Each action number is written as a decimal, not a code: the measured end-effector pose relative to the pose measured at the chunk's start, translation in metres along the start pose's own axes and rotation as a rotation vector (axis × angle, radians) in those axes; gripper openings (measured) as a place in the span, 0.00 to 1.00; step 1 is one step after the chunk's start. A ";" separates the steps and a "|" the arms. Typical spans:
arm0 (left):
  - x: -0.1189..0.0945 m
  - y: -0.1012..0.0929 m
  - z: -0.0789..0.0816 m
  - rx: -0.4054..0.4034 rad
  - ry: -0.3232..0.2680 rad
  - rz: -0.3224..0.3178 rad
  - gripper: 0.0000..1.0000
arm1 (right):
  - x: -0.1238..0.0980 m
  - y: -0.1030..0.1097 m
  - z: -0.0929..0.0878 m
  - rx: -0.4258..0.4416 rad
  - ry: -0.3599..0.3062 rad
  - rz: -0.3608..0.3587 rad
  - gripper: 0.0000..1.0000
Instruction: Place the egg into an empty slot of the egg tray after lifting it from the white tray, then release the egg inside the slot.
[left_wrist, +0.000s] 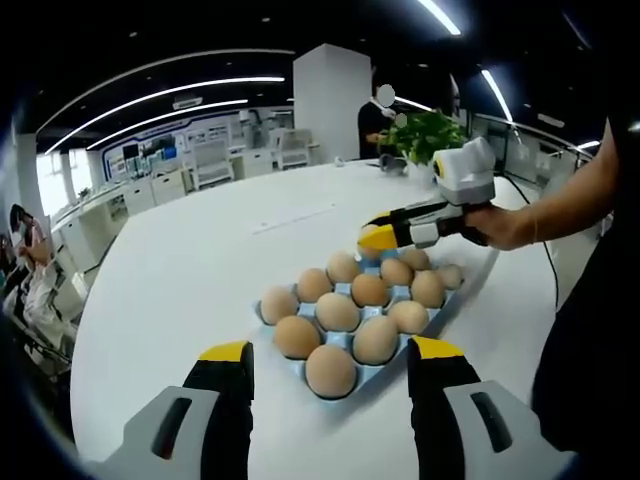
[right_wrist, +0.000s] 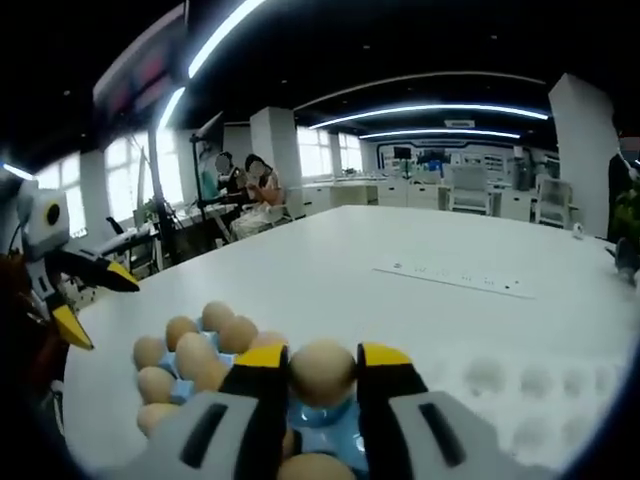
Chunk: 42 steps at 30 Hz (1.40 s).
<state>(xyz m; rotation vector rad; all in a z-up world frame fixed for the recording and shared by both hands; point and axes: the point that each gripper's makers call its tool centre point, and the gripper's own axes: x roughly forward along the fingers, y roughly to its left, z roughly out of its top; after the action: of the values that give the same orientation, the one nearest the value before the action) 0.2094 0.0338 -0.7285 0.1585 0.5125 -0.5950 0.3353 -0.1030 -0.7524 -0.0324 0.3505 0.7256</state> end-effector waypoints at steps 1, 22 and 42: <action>0.000 0.000 0.000 0.000 0.001 0.001 0.62 | 0.000 0.001 -0.001 0.000 0.002 0.002 0.26; 0.000 0.000 -0.001 -0.003 0.004 0.003 0.62 | 0.006 0.004 -0.013 0.033 0.049 0.022 0.26; 0.001 -0.003 0.002 0.008 0.001 -0.004 0.62 | 0.010 0.004 -0.023 0.117 0.174 0.058 0.27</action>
<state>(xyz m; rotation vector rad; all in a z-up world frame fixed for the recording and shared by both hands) 0.2096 0.0305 -0.7273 0.1647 0.5115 -0.6013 0.3328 -0.0969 -0.7769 0.0256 0.5612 0.7603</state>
